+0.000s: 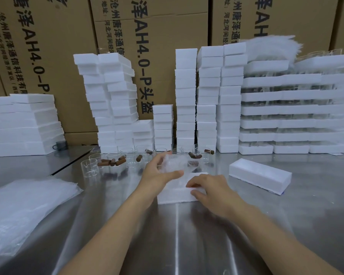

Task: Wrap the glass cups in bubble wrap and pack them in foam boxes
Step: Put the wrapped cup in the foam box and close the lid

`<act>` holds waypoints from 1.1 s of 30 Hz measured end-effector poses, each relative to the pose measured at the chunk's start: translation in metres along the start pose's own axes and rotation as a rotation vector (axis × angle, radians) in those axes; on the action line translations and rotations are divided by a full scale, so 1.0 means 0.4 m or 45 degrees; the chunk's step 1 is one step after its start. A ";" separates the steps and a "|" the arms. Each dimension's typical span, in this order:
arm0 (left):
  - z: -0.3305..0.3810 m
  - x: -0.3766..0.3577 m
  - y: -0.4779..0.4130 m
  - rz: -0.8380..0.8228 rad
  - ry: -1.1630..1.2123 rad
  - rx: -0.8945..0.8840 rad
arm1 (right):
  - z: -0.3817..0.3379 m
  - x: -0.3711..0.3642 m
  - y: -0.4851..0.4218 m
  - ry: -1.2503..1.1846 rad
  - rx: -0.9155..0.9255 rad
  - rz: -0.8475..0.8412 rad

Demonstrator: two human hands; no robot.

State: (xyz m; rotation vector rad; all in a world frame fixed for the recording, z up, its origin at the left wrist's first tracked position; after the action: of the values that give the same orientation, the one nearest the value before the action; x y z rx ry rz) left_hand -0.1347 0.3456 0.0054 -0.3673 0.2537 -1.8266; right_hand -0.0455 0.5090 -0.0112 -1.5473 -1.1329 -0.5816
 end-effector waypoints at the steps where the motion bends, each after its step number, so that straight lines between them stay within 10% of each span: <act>1: -0.004 -0.004 -0.001 -0.018 -0.044 -0.023 | -0.002 0.001 0.002 0.000 0.002 -0.003; 33: -0.106 -0.015 -0.009 -0.295 -0.488 0.071 | 0.061 0.046 0.027 -0.150 -0.300 0.193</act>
State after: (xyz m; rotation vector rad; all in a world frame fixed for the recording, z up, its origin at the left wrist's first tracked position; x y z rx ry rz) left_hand -0.1523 0.3517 -0.0335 -0.7203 -0.1098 -1.9398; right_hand -0.0328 0.5388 -0.0082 -1.8735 -1.0515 -0.5416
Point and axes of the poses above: each hand's wrist, its own y-axis away from the middle knuckle, its own x-axis out of the back of the hand, z = x × y, the point moved 9 cm from there along -y, towards the middle knuckle, and after that the axes turned 3 degrees about z, right-handed, at the moved point
